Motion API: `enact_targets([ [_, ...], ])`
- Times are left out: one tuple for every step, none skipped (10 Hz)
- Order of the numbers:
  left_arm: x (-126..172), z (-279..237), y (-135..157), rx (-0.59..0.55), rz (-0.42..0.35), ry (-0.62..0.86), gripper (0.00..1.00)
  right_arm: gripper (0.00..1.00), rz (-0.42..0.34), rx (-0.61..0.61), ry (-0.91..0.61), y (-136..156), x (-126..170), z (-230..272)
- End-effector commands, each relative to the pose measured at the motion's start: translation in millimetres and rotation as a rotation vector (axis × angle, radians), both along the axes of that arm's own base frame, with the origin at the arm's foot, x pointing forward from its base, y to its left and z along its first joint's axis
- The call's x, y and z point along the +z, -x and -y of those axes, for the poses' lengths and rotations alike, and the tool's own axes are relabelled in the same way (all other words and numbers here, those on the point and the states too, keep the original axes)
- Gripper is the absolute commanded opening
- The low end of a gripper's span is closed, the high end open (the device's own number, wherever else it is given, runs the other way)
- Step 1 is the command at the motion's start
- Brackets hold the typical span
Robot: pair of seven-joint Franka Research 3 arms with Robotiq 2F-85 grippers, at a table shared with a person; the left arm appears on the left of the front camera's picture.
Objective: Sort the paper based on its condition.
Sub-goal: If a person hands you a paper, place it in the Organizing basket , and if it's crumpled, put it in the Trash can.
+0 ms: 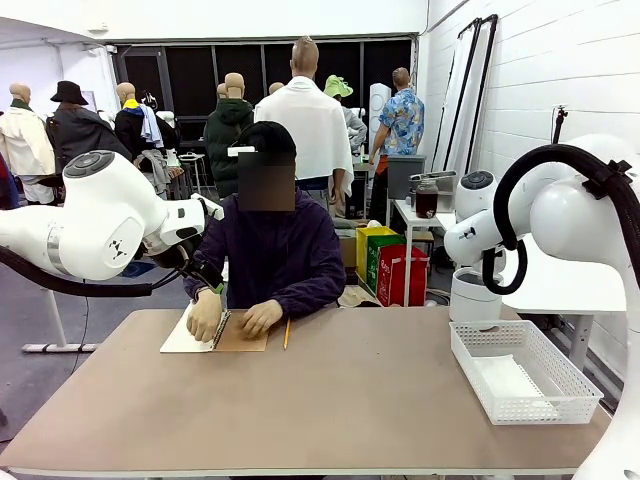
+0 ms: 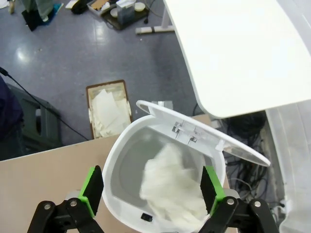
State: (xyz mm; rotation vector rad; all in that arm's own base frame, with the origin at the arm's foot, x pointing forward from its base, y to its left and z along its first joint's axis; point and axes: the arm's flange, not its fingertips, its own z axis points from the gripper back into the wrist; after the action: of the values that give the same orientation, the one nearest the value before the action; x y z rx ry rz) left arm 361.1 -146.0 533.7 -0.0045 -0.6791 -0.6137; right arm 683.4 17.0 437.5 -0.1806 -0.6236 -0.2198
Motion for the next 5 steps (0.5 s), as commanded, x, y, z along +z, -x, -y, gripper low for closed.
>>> enact_targets([
  [0.2,-0.5,-1.6,0.002,-0.004,0.001,1.00,1.00,0.047,-0.015,0.046,4.4,-8.6,-5.2],
  [0.2,-0.5,-1.6,0.002,-0.004,0.001,1.00,1.00,0.058,-0.019,0.085,5.5,-9.6,-7.7],
  [0.2,-0.5,-1.6,0.002,-0.004,0.001,1.00,1.00,0.072,-0.022,0.132,7.0,-10.7,-10.1],
  [0.2,-0.5,-1.6,0.002,-0.004,0.001,1.00,1.00,0.070,-0.018,0.122,7.8,-10.6,-11.3],
  [0.2,-0.5,-1.6,0.002,-0.004,0.001,1.00,1.00,0.063,-0.007,0.101,8.3,-9.9,-12.3],
])
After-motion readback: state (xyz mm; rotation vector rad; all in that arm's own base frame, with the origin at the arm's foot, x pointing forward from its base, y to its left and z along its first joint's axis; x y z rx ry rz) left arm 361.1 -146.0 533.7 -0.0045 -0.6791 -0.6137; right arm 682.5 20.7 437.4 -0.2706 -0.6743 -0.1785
